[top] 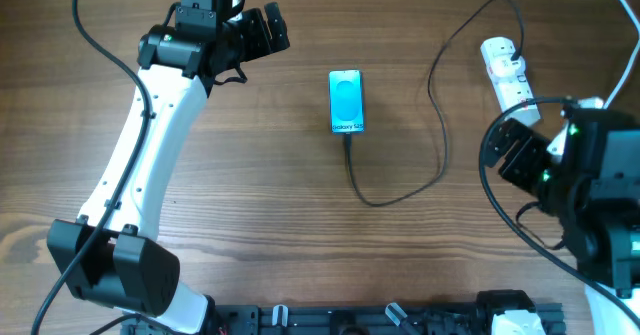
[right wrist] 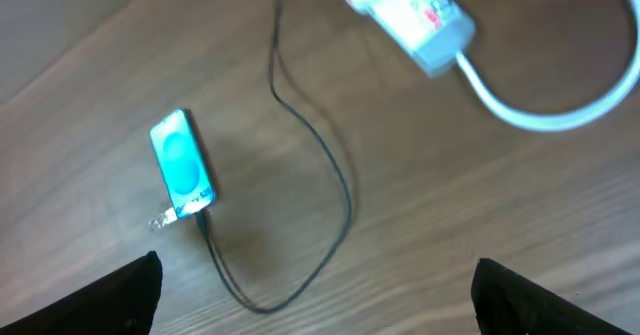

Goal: Plug charger to phone and switch on socket

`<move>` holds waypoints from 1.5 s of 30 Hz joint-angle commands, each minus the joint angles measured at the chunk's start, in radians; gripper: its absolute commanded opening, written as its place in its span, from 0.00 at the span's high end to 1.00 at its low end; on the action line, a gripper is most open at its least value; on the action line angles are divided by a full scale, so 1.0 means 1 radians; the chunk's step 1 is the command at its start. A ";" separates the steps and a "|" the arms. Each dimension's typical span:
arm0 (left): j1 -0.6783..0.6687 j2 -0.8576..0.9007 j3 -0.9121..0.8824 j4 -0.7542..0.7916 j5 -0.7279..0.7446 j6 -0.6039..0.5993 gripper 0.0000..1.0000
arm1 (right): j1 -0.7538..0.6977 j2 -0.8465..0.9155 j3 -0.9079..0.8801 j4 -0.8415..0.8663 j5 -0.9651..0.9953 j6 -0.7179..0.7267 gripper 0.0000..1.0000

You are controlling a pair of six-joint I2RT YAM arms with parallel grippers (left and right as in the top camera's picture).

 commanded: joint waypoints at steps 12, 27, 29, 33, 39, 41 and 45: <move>-0.002 0.004 0.001 0.002 -0.017 0.006 0.00 | 0.006 0.174 -0.020 -0.047 0.017 0.143 0.00; -0.002 0.004 0.001 0.002 -0.017 0.006 0.00 | 0.005 -0.433 -0.451 0.437 -0.063 -0.147 0.00; -0.002 0.004 0.001 0.002 -0.017 0.006 0.00 | 0.005 -0.537 -0.534 0.485 -0.087 -0.192 0.00; -0.002 0.004 0.001 0.002 -0.017 0.006 0.00 | 0.005 -0.724 -0.716 0.640 -0.102 -0.223 0.00; -0.002 0.004 0.001 0.002 -0.017 0.005 0.00 | 0.005 -0.873 -0.970 0.937 -0.212 -0.360 0.00; -0.002 0.004 0.001 0.002 -0.017 0.005 0.00 | 0.005 -0.889 -1.027 1.015 -0.212 -0.360 0.00; -0.002 0.004 0.001 0.002 -0.017 0.006 0.00 | 0.006 -0.927 -1.100 1.092 -0.195 -0.386 0.00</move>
